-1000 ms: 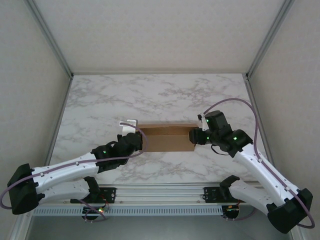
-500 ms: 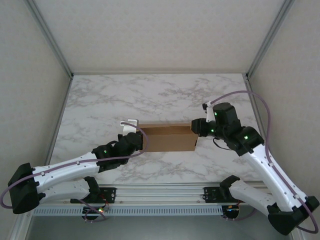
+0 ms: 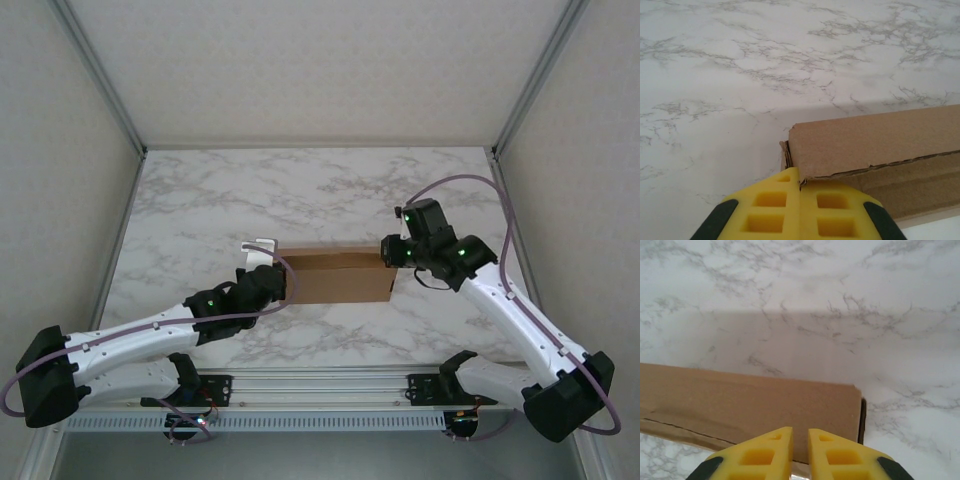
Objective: Fold the paper box
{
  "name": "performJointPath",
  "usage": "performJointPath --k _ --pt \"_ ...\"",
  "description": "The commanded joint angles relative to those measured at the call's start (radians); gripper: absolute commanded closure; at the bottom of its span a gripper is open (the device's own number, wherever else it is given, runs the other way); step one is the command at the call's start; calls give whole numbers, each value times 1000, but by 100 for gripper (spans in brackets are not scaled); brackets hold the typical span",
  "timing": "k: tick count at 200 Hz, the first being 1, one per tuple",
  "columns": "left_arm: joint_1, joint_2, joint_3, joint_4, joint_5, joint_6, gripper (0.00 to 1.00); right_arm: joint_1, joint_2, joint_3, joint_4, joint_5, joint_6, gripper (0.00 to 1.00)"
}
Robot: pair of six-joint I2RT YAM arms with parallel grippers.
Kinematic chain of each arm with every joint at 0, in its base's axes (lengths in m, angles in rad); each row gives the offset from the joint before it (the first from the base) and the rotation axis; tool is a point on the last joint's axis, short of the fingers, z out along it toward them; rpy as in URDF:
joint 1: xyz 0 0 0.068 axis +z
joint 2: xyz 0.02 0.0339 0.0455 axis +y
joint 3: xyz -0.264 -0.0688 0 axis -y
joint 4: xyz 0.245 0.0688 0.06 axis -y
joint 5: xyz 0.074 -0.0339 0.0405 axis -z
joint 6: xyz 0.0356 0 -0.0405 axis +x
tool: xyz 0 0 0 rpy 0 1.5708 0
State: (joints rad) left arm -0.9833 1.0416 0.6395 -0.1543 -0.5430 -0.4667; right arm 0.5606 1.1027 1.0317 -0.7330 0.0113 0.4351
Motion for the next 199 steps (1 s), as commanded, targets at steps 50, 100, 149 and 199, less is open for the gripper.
performJointPath --k 50,100,149,199 --pt "-27 -2 14 -118 43 5 100 -6 -42 -102 3 -10 18 84" --pt "-28 -81 66 -169 69 -4 68 -6 -41 -109 14 -7 37 83" --pt "-28 -161 80 -187 166 19 59 -6 -50 -133 35 -7 59 82" --pt "11 -268 155 -148 214 -17 76 -5 -73 -145 30 -8 64 81"
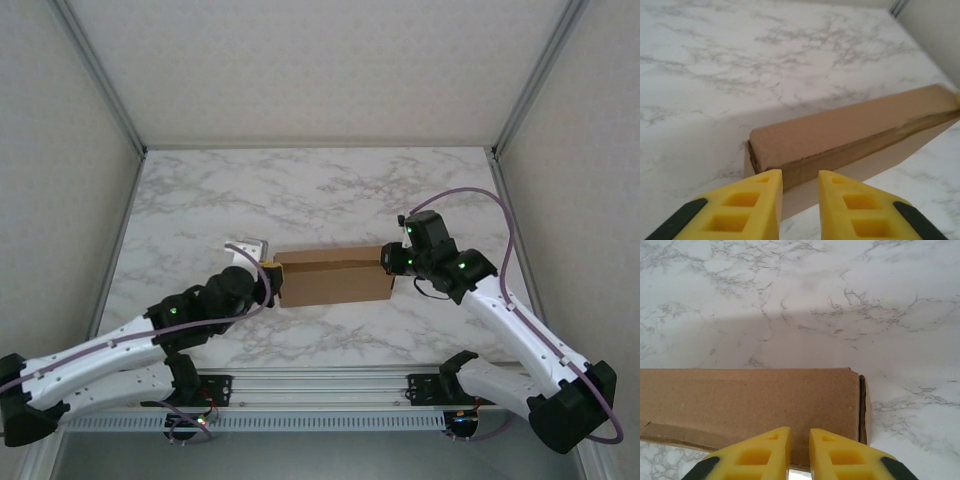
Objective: Fold the paper box
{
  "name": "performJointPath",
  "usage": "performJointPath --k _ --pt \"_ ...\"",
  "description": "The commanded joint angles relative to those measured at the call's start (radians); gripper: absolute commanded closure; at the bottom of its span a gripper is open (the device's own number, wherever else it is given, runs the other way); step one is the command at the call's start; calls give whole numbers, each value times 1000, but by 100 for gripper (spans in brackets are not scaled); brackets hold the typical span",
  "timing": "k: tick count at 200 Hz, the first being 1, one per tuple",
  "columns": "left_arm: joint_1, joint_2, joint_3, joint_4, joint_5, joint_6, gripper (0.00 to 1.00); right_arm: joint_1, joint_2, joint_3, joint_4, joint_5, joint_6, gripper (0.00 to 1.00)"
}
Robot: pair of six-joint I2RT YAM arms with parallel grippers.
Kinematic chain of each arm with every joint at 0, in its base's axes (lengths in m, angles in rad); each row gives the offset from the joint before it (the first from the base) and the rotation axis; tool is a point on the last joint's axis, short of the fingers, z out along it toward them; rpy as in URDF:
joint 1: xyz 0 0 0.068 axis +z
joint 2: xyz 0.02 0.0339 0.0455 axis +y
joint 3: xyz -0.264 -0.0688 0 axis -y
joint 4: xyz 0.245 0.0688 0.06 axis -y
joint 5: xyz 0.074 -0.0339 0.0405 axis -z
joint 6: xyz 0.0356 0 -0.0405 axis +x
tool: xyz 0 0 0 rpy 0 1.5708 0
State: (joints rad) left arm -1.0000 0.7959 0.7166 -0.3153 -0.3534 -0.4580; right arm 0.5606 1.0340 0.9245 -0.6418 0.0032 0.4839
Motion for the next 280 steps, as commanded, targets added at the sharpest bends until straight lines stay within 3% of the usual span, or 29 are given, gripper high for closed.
performJointPath --k 1,68,130,197,280 --pt "31 -21 82 12 25 -26 76 -4 -5 -39 -61 0 16 81" --pt "190 187 153 121 264 -24 91 -3 -17 -53 -65 -3 20 80" --pt "196 206 -39 276 407 -144 94 -4 -24 -77 -65 -2 18 80" --pt "193 196 -174 227 365 -177 95 -2 -3 -109 -60 -21 22 77" --pt "193 214 -185 211 355 -160 96 -7 -14 71 -169 1 -39 72"
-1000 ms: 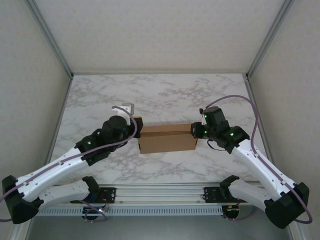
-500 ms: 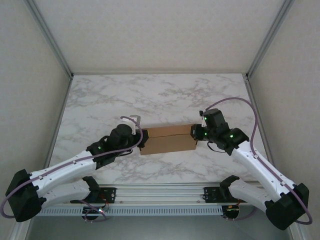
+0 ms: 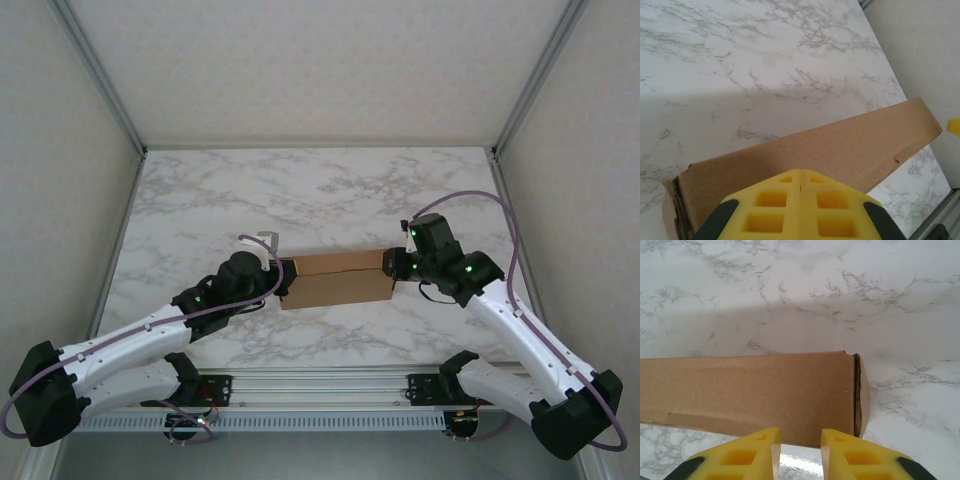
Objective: Fold the paper box
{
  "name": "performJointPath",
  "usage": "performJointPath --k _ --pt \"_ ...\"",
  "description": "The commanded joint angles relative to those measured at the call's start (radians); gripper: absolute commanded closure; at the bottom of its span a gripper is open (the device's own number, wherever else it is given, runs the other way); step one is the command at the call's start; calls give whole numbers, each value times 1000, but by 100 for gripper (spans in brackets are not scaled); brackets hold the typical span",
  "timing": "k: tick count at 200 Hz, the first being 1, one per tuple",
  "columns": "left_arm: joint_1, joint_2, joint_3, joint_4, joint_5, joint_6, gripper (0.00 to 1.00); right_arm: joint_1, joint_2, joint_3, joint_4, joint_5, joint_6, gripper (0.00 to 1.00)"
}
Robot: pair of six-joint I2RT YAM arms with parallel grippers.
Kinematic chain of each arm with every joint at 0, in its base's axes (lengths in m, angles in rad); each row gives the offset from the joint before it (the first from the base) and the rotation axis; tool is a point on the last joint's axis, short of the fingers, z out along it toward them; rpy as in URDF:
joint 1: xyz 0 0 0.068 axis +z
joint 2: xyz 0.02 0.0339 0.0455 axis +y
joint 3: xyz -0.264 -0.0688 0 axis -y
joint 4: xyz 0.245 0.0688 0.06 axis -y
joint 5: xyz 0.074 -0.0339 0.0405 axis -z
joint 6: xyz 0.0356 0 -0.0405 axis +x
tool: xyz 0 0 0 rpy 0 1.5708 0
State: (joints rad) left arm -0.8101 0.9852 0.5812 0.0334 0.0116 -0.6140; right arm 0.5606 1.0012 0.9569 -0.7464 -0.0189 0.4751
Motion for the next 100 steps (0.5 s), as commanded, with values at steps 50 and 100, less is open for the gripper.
performJointPath --k 50,100 --pt "3 10 -52 -151 -14 4 96 -12 111 -63 -21 61 -24 73" --pt "3 14 -66 -144 -4 -6 96 4 71 -41 -66 45 -52 75"
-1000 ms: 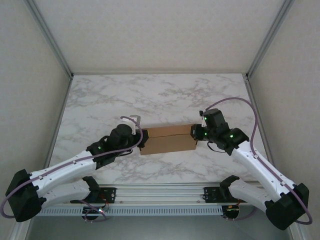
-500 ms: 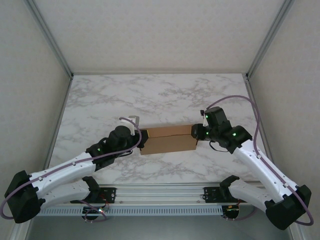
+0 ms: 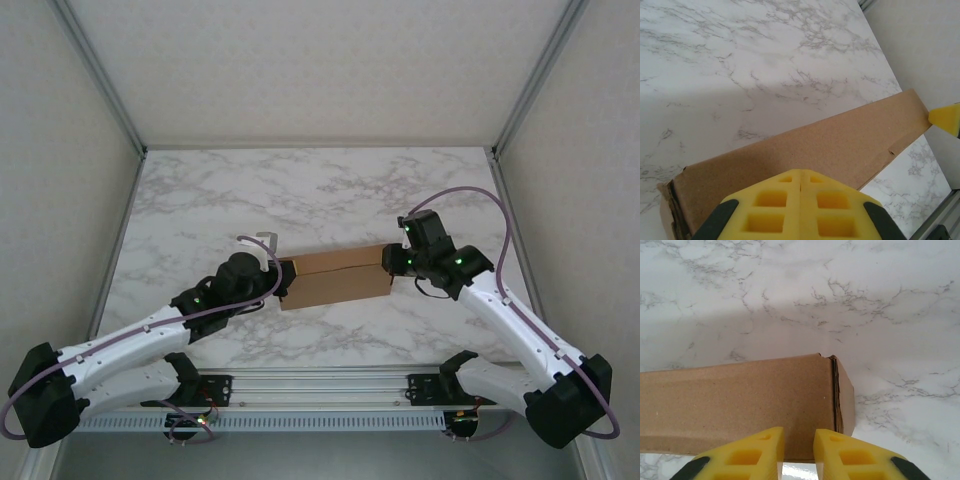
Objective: Fold the paper box
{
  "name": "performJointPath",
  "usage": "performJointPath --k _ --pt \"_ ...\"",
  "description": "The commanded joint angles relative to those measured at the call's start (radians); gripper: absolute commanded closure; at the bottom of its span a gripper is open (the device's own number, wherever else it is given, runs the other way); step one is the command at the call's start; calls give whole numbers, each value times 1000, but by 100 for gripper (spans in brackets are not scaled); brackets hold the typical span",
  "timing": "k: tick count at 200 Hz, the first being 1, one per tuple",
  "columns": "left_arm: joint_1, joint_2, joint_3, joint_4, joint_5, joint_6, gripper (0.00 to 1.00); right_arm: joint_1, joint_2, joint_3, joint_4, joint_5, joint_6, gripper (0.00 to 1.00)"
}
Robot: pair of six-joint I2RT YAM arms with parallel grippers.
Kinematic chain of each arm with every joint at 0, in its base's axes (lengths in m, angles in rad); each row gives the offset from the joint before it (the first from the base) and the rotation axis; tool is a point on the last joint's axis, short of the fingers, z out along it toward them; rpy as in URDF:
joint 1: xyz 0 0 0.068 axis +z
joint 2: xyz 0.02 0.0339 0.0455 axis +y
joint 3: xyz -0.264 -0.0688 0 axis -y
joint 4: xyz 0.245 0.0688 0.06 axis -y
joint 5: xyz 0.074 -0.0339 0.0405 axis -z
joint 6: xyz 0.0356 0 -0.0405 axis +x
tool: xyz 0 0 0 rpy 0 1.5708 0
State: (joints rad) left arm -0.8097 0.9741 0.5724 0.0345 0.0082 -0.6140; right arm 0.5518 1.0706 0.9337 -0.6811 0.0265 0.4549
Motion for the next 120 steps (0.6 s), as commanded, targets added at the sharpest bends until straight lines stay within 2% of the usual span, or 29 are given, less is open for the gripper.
performJointPath --k 1,52,120 --pt "3 26 -57 -146 -1 -6 96 12 -1 -15 -133 0 -33 75" --pt "3 56 -42 -153 -4 0 96 73 -1 117 -147 -20 -52 76" --pt "3 44 -47 -160 -11 0 96 226 206 199 -16 -30 14 78"
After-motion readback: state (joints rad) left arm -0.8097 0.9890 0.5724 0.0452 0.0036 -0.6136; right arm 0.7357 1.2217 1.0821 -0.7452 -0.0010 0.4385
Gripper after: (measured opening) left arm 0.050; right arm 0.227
